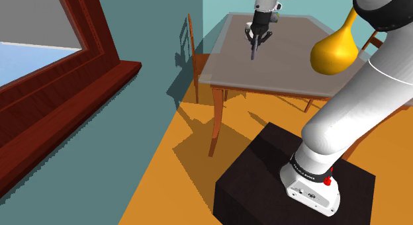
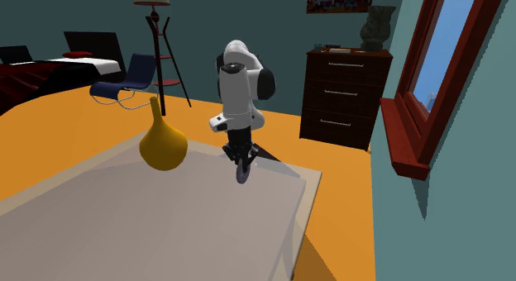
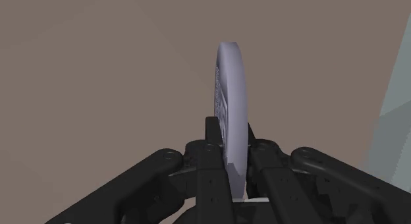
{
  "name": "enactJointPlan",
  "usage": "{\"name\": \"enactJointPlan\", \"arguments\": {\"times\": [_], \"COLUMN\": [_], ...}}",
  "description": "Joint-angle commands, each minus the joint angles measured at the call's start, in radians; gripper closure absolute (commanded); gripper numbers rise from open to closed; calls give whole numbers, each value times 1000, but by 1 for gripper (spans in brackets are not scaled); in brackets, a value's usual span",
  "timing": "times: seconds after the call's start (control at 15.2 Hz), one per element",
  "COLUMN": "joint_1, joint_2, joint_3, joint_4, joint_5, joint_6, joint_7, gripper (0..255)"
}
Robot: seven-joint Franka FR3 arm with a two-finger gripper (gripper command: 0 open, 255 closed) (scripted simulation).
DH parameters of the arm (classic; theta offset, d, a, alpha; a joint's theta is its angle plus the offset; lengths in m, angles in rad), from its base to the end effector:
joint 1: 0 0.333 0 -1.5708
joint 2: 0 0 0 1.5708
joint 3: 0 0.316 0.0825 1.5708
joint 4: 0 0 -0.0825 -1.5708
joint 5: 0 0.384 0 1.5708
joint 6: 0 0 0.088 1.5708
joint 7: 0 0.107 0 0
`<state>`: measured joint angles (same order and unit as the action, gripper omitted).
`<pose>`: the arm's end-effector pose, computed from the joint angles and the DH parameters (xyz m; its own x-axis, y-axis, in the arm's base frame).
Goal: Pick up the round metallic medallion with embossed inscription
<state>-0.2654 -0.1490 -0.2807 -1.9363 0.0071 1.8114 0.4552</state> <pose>0.4402 -0.2754 0.5478 0.5401 -0.8416 -0.0047 -0.8406 -0.5392 -0.0512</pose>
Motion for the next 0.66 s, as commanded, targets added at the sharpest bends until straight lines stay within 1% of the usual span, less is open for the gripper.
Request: {"name": "enactJointPlan", "arguments": {"times": [0.0,0.46,0.59], "joint_1": [0,2,2], "joint_2": [-1,7,7], "joint_3": [1,1,1], "joint_4": [27,129,131], "joint_5": [0,2,2], "joint_6": [-28,-123,-125], "joint_7": [2,3,3], "gripper": [255,255,255]}}
